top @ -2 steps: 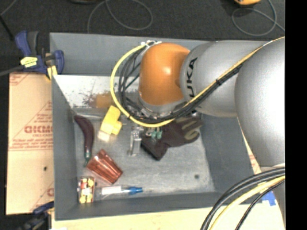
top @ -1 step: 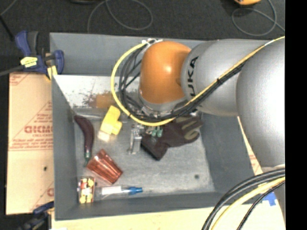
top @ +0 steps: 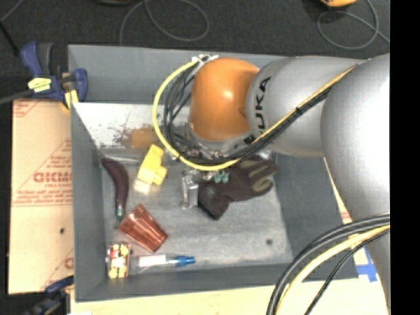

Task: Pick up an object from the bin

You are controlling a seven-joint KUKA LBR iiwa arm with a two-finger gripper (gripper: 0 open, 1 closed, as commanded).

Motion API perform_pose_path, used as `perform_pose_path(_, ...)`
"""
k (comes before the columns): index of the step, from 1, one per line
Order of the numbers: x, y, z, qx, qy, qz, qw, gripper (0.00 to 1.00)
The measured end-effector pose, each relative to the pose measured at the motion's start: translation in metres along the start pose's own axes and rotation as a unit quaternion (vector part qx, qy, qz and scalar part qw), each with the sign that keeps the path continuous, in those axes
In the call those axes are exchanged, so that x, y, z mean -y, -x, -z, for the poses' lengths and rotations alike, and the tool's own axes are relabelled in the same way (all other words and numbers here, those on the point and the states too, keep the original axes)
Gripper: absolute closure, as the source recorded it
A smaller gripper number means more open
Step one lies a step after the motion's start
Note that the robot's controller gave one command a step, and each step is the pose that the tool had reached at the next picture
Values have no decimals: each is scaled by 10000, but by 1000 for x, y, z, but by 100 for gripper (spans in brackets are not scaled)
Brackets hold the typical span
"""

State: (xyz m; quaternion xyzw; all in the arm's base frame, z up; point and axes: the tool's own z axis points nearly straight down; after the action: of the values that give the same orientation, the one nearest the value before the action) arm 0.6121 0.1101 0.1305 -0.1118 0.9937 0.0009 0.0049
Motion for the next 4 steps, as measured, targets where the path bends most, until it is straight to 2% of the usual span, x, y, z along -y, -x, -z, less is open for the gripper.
perform_pose_path(1,10,36,6,-14,-1,1058,9944,0)
perform_pose_path(2,84,9,-2,9,0,1091,9940,0)
perform_pose_path(3,139,5,-47,9,-10,2367,9716,0)
perform_pose_path(4,129,15,-58,41,-34,3671,9302,100)
